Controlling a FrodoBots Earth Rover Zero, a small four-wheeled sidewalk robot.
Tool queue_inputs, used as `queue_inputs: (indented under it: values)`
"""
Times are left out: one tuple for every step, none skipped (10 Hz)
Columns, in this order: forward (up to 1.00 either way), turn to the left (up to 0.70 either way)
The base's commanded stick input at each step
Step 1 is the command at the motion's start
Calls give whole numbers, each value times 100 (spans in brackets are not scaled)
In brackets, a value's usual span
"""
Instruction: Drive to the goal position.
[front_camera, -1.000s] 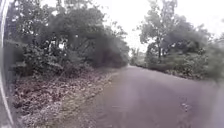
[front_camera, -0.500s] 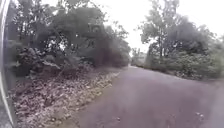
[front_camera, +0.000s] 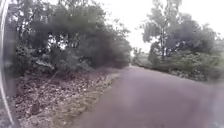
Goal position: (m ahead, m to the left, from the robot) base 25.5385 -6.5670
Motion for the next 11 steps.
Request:
queue_inputs:
  values:
    - [70, 0]
    - [70, 0]
    - [70, 0]
    - [70, 0]
    - [70, -1]
    - [70, -9]
    - [70, -33]
    - [70, -33]
    - [70, -33]
    - [70, -33]
    - [70, -23]
